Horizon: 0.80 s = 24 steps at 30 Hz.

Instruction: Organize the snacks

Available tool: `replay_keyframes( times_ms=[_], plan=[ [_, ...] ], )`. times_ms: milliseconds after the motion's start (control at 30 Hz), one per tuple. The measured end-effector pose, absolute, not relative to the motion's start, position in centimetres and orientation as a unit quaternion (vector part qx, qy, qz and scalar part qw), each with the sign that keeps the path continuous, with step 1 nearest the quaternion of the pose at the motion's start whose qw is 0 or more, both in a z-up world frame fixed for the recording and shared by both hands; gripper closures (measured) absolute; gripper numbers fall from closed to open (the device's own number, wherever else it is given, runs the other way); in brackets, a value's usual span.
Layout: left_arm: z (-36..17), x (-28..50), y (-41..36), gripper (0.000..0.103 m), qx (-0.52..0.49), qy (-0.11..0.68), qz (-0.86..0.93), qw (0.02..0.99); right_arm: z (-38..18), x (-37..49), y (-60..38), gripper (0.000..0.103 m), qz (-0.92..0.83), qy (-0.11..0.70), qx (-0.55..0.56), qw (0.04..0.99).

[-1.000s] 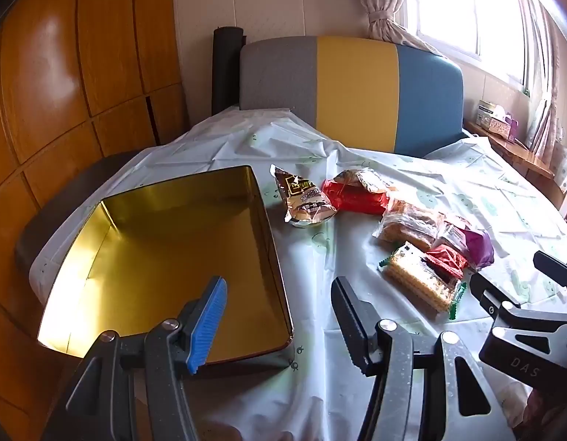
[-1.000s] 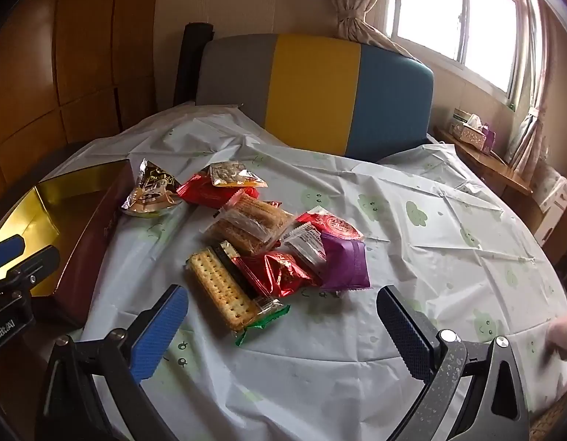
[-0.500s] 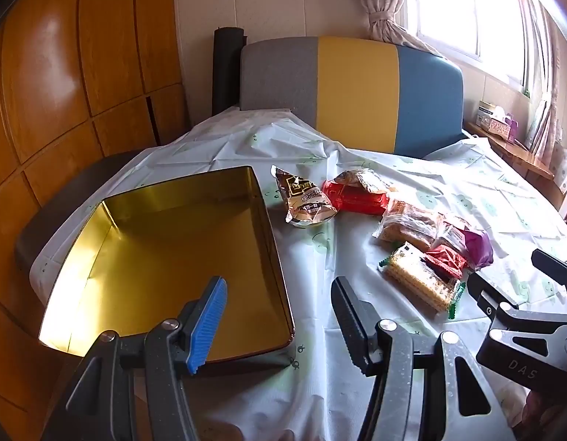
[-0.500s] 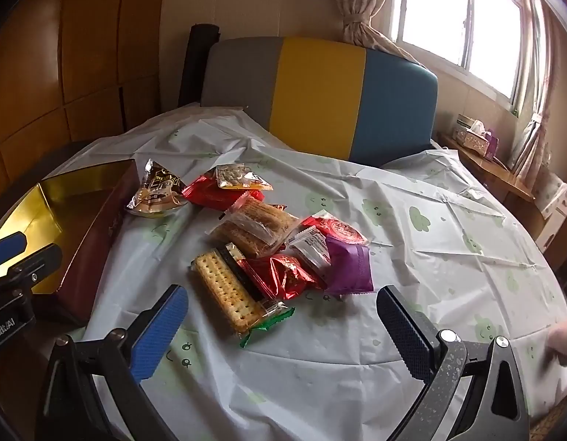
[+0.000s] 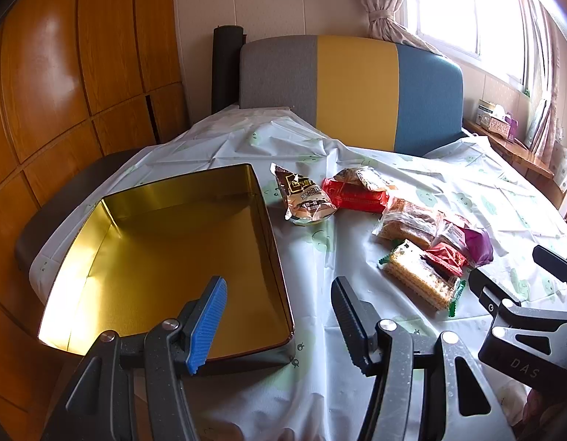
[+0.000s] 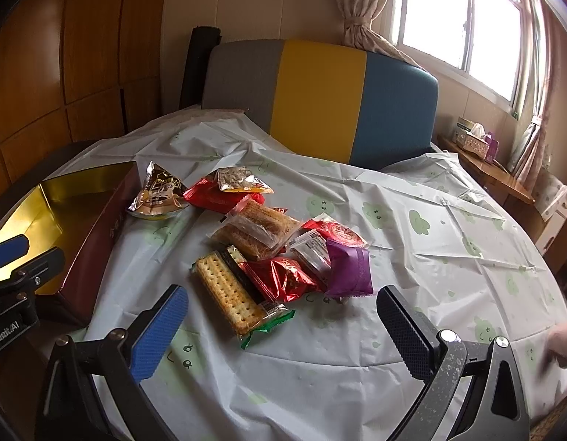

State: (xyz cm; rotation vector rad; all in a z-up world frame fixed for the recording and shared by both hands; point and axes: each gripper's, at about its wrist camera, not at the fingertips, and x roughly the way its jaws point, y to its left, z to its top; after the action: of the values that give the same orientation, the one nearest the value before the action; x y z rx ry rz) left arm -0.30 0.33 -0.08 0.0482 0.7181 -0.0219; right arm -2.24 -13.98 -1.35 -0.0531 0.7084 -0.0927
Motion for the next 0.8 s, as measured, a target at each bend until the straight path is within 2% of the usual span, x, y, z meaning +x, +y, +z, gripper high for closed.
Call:
replay_keyframes(
  times_ms=[800],
  plan=[
    [-0.22,-0.6,0.2,0.043,0.025,0.352,-0.013,0.935,-0.78,-2.77,-14.17,0.0,-0.044,0.333,-0.024,0.942]
  ],
)
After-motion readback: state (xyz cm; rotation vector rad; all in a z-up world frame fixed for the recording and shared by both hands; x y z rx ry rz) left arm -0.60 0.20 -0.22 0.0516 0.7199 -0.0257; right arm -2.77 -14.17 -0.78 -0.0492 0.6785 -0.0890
